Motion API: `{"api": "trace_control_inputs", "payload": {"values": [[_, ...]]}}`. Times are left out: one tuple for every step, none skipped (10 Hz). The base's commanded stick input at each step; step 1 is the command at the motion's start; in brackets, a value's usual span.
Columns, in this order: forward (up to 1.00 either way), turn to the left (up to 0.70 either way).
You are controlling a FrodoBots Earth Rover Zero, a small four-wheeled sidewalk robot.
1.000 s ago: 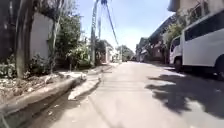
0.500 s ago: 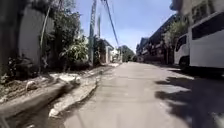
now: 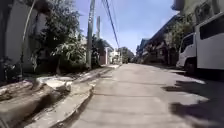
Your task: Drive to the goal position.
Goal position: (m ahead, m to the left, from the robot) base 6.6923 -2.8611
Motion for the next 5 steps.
{"api": "trace_control_inputs", "payload": {"values": [[1.0,-0.23],[1.0,-0.2],[1.0,-0.11],[1.0,-0.02],[1.0,0.0]]}}
